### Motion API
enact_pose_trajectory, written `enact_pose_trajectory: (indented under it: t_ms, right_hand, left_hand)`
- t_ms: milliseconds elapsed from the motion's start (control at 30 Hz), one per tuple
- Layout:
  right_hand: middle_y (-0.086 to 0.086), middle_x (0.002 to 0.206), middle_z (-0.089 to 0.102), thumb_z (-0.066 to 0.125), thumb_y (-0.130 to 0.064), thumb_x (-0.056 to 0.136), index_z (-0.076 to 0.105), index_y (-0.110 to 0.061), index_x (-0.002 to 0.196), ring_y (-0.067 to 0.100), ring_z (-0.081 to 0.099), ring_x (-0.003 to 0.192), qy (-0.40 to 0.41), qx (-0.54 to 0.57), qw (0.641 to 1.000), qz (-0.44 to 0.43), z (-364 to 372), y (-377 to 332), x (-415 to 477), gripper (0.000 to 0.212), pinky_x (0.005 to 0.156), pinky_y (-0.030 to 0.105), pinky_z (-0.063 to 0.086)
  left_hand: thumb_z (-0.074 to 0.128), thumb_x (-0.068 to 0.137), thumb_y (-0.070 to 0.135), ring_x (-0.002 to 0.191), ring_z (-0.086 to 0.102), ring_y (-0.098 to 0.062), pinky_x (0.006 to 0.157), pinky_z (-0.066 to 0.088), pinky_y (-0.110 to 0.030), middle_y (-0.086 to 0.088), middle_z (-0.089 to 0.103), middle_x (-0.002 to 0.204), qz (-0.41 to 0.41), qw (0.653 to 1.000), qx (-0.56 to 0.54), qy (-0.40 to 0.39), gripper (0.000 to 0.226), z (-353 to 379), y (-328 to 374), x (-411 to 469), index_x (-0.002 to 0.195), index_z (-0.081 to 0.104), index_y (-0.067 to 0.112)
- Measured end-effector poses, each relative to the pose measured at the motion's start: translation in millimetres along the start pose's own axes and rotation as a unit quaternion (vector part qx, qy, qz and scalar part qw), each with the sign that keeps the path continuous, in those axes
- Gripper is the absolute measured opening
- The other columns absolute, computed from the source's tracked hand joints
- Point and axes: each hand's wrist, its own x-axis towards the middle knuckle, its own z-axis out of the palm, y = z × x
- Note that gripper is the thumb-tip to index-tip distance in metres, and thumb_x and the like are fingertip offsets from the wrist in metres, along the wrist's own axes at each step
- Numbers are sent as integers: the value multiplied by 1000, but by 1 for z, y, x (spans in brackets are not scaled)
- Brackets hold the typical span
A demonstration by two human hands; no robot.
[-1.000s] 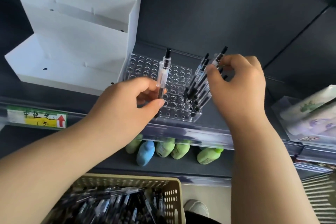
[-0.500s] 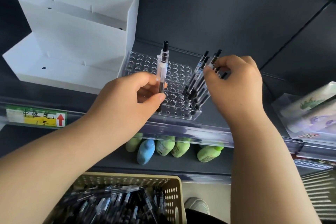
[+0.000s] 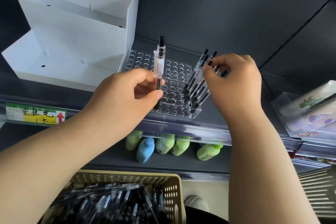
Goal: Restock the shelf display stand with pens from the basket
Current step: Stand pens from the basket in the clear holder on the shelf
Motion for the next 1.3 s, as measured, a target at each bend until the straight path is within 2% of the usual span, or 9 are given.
enact_pose_trajectory:
  t_ms: [133, 267, 500, 700, 867, 1133, 1300]
  right_hand:
    - [-2, 95, 51, 64, -32, 84, 68, -25, 93, 17, 50, 101, -1, 3, 1000, 2, 1, -2, 0, 12, 76, 21, 33]
    - [-4, 93, 47, 63, -32, 84, 65, -30, 84, 19, 51, 101, -10, 2, 1000, 1, -3, -6, 0, 3, 79, 24, 37]
    - [3, 99, 56, 60, -32, 87, 71, -24, 95, 22, 50, 104, 4, -21, 1000, -2, 1, 0, 3, 16, 77, 23, 34]
    - [4, 96, 55, 57, -26, 86, 72, -22, 91, 24, 49, 104, 23, -57, 998, -17, -1, 1, 3, 17, 77, 25, 35]
    - [8, 101, 59, 52, -22, 85, 73, -21, 92, 24, 46, 106, -4, -61, 998, -34, -2, -3, 3, 23, 80, 27, 38]
    - [1, 94, 40, 54, -25, 90, 72, -25, 100, 27, 45, 106, -22, -83, 994, -61, -5, -4, 5, 21, 85, 29, 36]
    - [9, 101, 55, 57, -31, 88, 72, -28, 98, 31, 50, 104, -30, -110, 991, -74, -10, -4, 6, 19, 85, 38, 44]
  left_hand:
    - [66, 81, 24, 80, 62, 5, 71, 40, 3, 17, 69, 83, 0, 1000, 0, 2, 15, -1, 0, 0, 94, 66, 32]
    - [66, 81, 25, 80, 62, 6, 69, 40, 4, 18, 68, 83, 1, 1000, 6, 1, 15, -2, -2, 0, 94, 66, 33]
    - [66, 82, 25, 81, 61, 7, 69, 39, 4, 19, 68, 82, 5, 1000, 19, -2, 15, -2, -1, -1, 90, 66, 37]
    - [66, 82, 25, 80, 61, 7, 68, 39, 5, 19, 68, 83, 5, 999, 35, 1, 13, -1, -2, -1, 92, 68, 33]
    - [66, 82, 25, 81, 60, 7, 67, 37, 5, 19, 68, 81, 5, 999, 38, 2, 13, -1, -2, -1, 93, 69, 32]
    - [66, 82, 23, 81, 61, 6, 68, 38, 5, 18, 69, 82, 4, 999, 42, -2, 13, 1, -2, -2, 92, 69, 32]
    - [66, 83, 25, 82, 62, 6, 67, 38, 5, 18, 69, 83, -1, 999, 52, 0, 13, 2, -2, -2, 93, 69, 31]
